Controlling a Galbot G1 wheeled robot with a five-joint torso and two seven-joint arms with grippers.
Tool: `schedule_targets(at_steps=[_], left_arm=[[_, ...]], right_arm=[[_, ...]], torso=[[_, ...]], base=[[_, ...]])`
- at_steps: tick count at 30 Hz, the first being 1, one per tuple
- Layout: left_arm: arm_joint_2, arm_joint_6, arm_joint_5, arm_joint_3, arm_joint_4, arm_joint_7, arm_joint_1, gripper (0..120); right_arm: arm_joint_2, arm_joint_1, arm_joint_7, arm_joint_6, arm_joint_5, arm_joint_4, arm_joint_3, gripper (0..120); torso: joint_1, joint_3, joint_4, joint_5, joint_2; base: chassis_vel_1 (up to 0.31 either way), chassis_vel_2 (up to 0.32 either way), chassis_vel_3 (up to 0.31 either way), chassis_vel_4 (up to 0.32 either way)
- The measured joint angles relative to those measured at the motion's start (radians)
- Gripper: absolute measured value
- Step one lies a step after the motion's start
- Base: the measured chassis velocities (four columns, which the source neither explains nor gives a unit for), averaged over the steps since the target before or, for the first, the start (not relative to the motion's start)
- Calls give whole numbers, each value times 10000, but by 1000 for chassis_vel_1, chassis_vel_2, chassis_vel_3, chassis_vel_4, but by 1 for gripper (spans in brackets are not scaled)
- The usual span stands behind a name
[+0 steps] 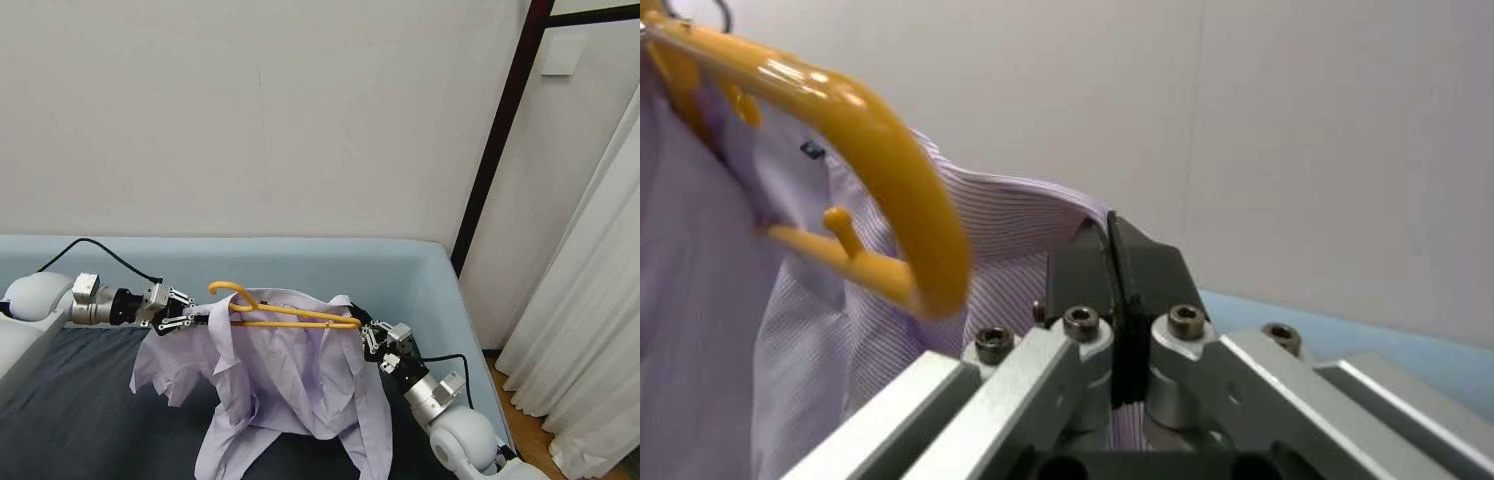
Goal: Pick up the clothes from the sofa and hang them on the clothes hanger.
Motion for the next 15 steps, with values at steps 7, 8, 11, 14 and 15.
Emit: schedule_targets(at_steps=[7,8,11,14,15], left_arm=[[81,105,167,821,417,797,-1300,3],[61,106,213,933,509,884,-1461,3],[-51,91,249,1135,722,947,-1715,3],[-172,49,325,1300,875,954,-1859,3],[-195,37,344,1331,899,956,-1884,3]], right_arm=[[-616,455,-1072,156,494,-190,62,0],[-735,517,-1217,171,530,-207,65,0],[-986,651,-1502,205,577,-256,65,0],[-1104,724,-1586,215,585,-275,57,0],[-1129,738,-1601,219,584,-276,53,0]], torso=[[0,0,2,0,0],[0,0,2,0,0],[0,0,2,0,0],[0,0,1,0,0],[0,0,1,-2,0]], base=[[0,0,0,0],[0,0,0,0],[0,0,0,0],[0,0,0,0],[0,0,0,0]])
